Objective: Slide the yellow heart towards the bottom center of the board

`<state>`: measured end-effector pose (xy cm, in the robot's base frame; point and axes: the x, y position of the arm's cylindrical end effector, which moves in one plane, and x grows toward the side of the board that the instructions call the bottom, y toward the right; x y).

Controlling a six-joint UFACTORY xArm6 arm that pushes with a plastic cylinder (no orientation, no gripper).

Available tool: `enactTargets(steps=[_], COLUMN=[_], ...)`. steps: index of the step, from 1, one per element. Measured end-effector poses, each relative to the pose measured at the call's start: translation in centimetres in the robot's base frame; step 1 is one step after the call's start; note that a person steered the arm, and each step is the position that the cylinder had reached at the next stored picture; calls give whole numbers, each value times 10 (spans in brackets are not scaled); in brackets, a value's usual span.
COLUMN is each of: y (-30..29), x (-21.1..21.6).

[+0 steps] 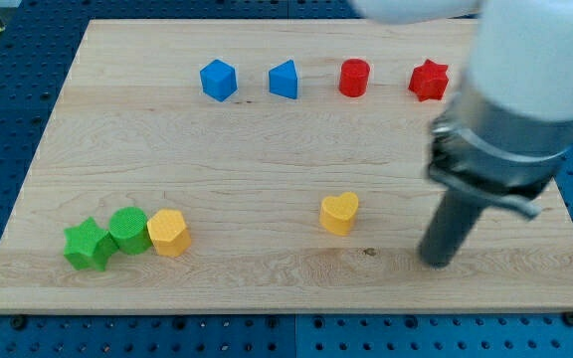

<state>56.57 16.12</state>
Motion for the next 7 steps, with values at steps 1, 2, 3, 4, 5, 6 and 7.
enactTargets(steps=[1, 2, 3, 4, 5, 6, 7], y=[15, -23, -64, -100, -130, -150, -133], x=[-48, -52, -51, -45, -40, -38, -35])
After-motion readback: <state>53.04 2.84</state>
